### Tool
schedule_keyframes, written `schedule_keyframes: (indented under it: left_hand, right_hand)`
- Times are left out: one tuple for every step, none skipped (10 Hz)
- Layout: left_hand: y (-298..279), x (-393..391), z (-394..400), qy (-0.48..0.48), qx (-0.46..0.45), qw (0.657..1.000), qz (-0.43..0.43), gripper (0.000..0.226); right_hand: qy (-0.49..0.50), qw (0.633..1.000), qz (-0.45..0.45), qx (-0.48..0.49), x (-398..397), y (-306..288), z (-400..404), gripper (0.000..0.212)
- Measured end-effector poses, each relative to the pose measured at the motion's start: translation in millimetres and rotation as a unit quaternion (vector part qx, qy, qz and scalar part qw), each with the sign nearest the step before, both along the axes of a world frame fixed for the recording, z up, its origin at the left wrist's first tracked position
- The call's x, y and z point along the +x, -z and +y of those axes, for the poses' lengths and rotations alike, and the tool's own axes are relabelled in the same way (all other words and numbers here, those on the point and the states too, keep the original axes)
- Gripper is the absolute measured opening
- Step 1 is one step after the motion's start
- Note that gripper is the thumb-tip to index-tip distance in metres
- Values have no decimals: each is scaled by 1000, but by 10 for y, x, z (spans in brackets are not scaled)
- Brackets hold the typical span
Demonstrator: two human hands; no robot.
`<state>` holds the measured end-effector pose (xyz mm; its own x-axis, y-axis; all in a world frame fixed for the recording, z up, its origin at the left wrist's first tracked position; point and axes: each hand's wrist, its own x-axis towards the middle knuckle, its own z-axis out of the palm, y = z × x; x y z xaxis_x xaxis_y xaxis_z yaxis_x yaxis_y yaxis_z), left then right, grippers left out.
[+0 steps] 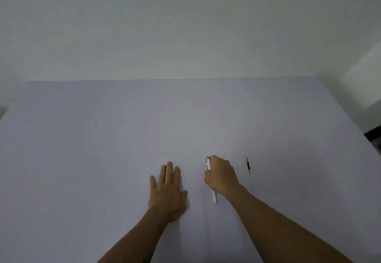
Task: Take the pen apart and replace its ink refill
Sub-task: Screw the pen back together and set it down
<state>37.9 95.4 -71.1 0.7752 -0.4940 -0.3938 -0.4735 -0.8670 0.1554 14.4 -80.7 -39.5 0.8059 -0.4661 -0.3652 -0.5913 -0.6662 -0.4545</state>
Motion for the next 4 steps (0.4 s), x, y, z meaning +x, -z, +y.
schedule_keyframes:
  left_hand:
    - [19,9,26,3,0,1000,4,78]
    - [12,20,29,3,3,1000,9,78]
    - [10,3,16,1,3,1000,10,78]
    - [20,-1,3,-8,5,1000,3,78]
  right_hand:
    - [-15,1000,-4,-17,-17,130,37,16]
    - [-23,999,-11,-32,-44,202,69,27]
    - [-20,999,-19,-38,-81,248,77,35]
    - [-19,999,-32,-40,-82,223,58,35]
